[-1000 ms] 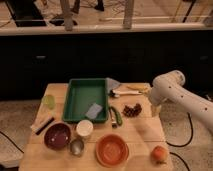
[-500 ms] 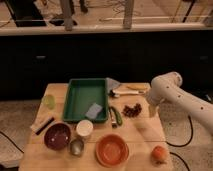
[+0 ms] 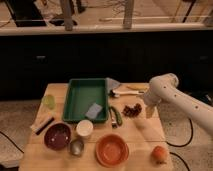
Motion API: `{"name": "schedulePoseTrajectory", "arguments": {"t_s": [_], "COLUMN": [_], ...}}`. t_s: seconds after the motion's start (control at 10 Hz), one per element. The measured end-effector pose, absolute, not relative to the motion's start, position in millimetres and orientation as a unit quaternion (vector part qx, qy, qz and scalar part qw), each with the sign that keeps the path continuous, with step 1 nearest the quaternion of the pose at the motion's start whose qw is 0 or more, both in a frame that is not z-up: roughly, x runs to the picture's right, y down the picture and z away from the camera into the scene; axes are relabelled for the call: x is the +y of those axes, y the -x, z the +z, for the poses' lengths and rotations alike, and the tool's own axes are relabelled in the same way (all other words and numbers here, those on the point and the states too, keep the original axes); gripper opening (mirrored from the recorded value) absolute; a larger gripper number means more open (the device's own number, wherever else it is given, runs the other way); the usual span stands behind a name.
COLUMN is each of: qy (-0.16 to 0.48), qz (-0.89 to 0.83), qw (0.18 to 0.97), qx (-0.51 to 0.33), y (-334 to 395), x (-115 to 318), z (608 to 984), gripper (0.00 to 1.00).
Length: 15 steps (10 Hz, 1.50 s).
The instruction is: Place grapes in red bowl
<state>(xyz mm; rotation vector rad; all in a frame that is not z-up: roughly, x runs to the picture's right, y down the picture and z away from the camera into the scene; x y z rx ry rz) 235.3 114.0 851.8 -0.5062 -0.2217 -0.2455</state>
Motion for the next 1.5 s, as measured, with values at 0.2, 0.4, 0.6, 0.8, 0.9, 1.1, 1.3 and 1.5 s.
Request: {"name": "schedulePoseTrajectory", "arguments": {"t_s": [0.2, 0.4, 0.6, 0.8, 0.9, 1.1, 1.3, 1.5], "qy": [0.256, 0.262, 0.267, 0.274, 0.278, 0.282, 0.288, 0.299], "qz": [-0.119, -0.115, -0.108, -0.100, -0.095, -0.087, -0.080, -0.076], "qw": [0.952, 0.950, 0.949, 0.947, 0.946, 0.945, 0.943, 0.940], "qx": [-0.117, -0.123, -0.128, -0.134, -0.138, -0.142, -0.146, -0.148], "y": [-231, -228, -227, -225, -225, -225, -225, -226], "x": [117, 120, 122, 126, 129, 131, 135, 141], "z": [856, 860, 864, 868, 871, 875, 879, 883], "gripper": [0.80, 0.80, 0.80, 0.80, 0.80, 0.80, 0.80, 0.80]}}
